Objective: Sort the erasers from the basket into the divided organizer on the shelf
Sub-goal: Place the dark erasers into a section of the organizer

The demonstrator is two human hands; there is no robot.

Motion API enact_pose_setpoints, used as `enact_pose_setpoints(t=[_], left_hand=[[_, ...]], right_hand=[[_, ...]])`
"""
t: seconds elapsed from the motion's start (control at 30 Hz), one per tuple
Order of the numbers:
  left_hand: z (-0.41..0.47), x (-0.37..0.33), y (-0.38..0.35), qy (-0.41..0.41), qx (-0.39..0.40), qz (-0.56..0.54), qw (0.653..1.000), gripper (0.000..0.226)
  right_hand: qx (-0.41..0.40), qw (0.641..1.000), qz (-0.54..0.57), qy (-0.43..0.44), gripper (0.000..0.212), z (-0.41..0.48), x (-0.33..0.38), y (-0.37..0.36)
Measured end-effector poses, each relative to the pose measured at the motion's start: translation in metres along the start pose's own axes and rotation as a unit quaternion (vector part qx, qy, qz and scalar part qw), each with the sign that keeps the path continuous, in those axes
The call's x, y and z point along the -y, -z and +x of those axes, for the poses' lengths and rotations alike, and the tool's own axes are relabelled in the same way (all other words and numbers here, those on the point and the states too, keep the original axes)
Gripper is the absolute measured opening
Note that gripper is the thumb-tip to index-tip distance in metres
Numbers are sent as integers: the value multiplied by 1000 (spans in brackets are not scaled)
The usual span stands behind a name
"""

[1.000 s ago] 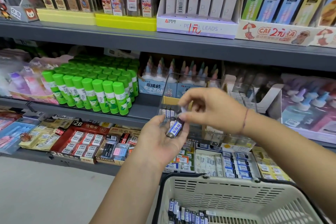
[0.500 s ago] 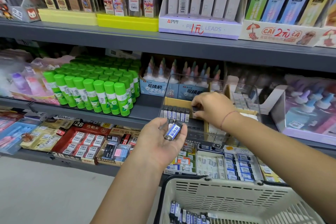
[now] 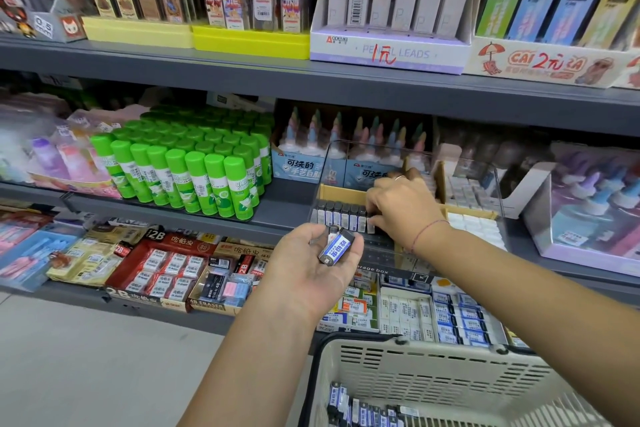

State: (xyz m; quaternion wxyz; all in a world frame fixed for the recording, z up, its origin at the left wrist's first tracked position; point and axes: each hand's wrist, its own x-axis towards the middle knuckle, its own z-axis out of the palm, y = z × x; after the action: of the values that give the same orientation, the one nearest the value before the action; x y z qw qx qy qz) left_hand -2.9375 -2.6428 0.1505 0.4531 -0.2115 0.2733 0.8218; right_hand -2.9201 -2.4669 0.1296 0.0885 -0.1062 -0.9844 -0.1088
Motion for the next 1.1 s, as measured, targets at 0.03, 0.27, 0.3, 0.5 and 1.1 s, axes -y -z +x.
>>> enact_pose_setpoints(t=[0.03, 0.27, 0.3, 0.5, 1.1], left_hand=[[1, 0, 0, -2, 1, 8, 1000, 25], [6, 0, 0, 2, 19, 23, 1000, 29], [6, 0, 0, 4, 26, 23, 999, 29], [3, 2, 1, 26, 54, 61, 996, 25], [7, 1, 2, -23, -17, 41, 999, 27]], right_hand=[[1, 1000, 6, -5, 13, -1, 0, 0], [-101, 922, 371, 47, 9, -24, 11, 42], [-84, 921, 370, 90, 14, -30, 15, 51], [15, 954, 260, 150, 33, -37, 28, 57], [-6, 938, 345, 27, 18, -35, -14, 68]])
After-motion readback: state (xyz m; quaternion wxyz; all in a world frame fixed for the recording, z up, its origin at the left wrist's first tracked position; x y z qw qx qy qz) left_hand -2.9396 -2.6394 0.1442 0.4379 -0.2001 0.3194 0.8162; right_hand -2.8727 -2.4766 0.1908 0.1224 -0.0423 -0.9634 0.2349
